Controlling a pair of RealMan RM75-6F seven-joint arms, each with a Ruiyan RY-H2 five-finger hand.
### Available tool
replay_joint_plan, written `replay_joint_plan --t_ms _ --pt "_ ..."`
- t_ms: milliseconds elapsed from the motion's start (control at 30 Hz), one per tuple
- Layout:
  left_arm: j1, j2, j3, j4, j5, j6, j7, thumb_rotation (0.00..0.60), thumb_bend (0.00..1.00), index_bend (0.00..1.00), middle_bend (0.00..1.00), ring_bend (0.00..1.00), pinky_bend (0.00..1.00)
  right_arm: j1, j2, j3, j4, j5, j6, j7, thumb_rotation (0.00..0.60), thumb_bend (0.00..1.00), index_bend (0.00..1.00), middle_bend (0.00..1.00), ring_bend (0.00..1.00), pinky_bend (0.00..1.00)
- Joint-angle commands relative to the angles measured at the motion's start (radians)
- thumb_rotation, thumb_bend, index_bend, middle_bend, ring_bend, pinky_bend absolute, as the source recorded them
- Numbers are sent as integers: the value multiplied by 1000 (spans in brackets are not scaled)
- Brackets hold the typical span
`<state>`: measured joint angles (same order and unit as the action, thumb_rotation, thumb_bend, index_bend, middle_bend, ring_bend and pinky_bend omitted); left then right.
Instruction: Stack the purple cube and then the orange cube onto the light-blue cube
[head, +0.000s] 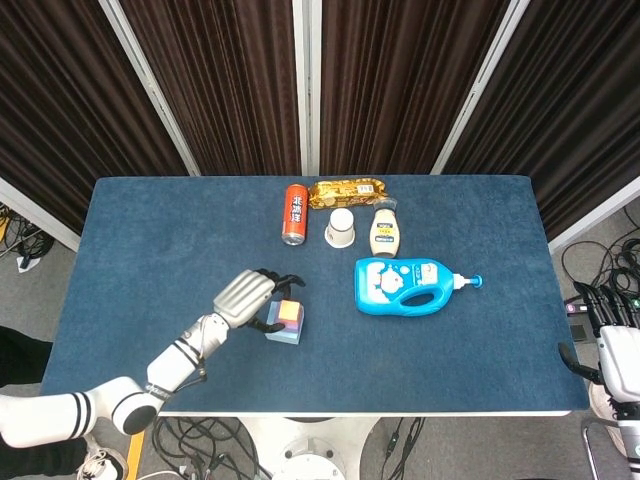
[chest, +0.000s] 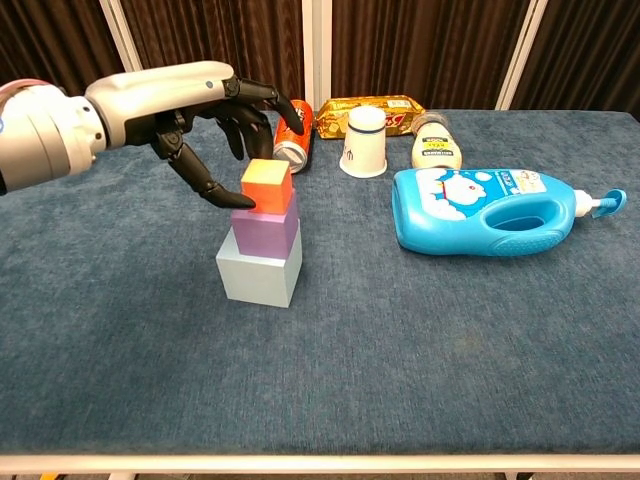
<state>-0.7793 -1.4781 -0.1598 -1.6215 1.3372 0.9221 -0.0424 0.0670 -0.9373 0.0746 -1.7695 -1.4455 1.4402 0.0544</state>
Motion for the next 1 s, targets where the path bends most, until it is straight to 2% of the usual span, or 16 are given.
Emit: replay_joint_plan --t_ms 33,133,267,433,567,767,1000 --pt "-1 13 -3 -8 0 -5 -20 600 183 204 395 307 308 0 1 0 0 -1 1 2 600 233 39 96 0 0" --pt "4 25 -6 -15 -1 4 -26 600 162 188 353 278 291 0 1 0 1 0 1 3 600 233 39 97 0 0" --pt "26 58 0 -30 -4 25 -31 600 159 188 349 273 288 -1 2 -2 1 -2 -2 0 600 233 39 98 0 0" --pt "115 113 56 -34 -39 93 -5 600 160 187 330 265 284 -1 2 -3 1 -3 0 3 600 232 39 98 0 0" --pt "225 128 105 5 -66 216 36 600 159 189 279 244 281 0 1 -3 -2 -3 -2 -6 600 233 39 98 0 0" --pt "364 77 137 189 39 495 135 600 159 189 211 163 234 4 -9 -9 -6 -8 -9 -39 600 232 39 98 0 0" --pt "484 93 184 212 50 596 195 600 153 189 202 156 225 6 -13 -12 -9 -12 -12 -50 600 233 39 98 0 0"
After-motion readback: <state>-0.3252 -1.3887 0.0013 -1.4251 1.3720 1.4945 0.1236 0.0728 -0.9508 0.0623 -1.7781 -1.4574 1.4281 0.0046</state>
